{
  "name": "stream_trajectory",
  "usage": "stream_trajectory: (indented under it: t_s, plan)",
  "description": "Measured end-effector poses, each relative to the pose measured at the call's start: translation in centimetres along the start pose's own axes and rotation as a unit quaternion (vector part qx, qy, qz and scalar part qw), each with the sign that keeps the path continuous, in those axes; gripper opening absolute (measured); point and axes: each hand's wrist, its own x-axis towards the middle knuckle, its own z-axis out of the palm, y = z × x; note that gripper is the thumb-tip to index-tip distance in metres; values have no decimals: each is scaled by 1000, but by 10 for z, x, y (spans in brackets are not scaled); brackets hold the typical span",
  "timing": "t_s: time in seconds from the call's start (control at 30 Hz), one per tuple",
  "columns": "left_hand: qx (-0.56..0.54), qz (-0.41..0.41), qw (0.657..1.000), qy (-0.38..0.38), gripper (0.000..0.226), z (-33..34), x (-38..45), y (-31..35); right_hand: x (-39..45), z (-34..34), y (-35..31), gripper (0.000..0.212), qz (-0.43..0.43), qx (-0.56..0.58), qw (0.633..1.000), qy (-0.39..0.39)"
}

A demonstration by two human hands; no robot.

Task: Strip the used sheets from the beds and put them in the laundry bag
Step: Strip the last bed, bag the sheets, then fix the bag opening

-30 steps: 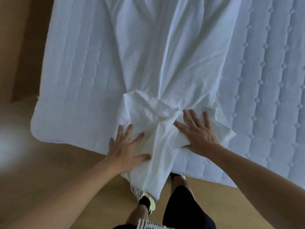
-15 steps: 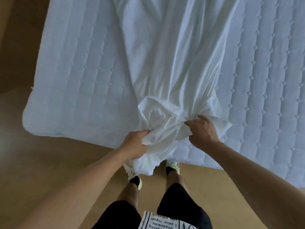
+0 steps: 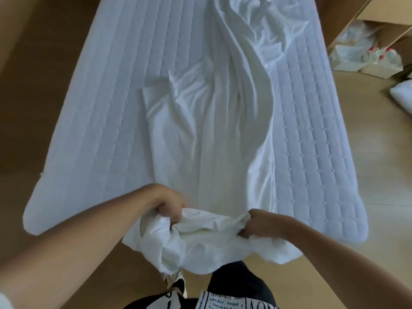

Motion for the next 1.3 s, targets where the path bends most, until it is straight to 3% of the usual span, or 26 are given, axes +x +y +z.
stream_trajectory:
  t_s: [0.07, 0.13, 0.2, 0.23, 0.27, 0.33, 0.43, 0.5, 0.63, 0.7, 0.77, 0.87, 0.97, 1.03, 1.1, 1.2, 1.27, 1.3]
  plan:
    - [-8, -10, 988, 153, 46, -23, 8, -1, 16, -30, 2, 37, 5, 16, 1000, 5]
    - [-49, -30, 934, 354, 42, -46, 17, -5, 37, -68, -3, 42, 11, -10, 999, 47]
    - [-97, -52, 848, 518, 44, -58, 34, -8, 60, -105, -8, 49, 5, -72, 980, 186]
    - [-119, -47, 818, 561, 48, -61, 44, -9, 69, -121, -10, 60, 11, -77, 961, 265]
    - [-121, -39, 812, 569, 56, -60, 53, -9, 78, -132, -9, 73, 17, -72, 942, 328]
    - [-77, -33, 857, 509, 79, -45, 68, -9, 90, -134, -5, 79, -41, -62, 902, 426]
    - [22, -16, 923, 384, 102, -4, 87, -13, 99, -85, 22, 63, -202, -148, 825, 506]
    - [63, 13, 931, 360, 124, 31, 100, -17, 107, -47, 54, 82, -259, -282, 817, 431]
    - [117, 19, 940, 319, 152, 84, 134, -24, 133, -24, 98, 153, -212, -432, 842, 244]
    - [124, -3, 937, 327, 158, 90, 148, -20, 148, -26, 98, 163, -194, -461, 843, 200]
    - [118, -32, 941, 316, 156, 89, 165, -13, 163, -31, 96, 153, -201, -463, 839, 203]
    - [78, -55, 938, 333, 137, 83, 185, -5, 177, -34, 95, 121, -237, -416, 845, 240]
    - [-57, 19, 896, 439, 91, 79, 183, -9, 177, -31, 84, 82, -230, -311, 878, 281]
    - [-170, 41, 879, 444, 62, 71, 170, -16, 165, -33, 68, 54, -199, -224, 903, 308]
    - [-205, 20, 910, 360, 44, 59, 148, -16, 144, -39, 51, 42, -137, -220, 934, 247]
    - [-155, -3, 974, 168, 12, 30, 110, -4, 109, -47, 34, 30, -70, -265, 955, 113]
    - [-151, 9, 988, 34, 10, 1, 88, 4, 83, -66, 18, 26, -54, -275, 959, 41]
    - [-174, 17, 984, -27, 25, -12, 77, 6, 69, -79, 9, 28, -37, -254, 967, -8]
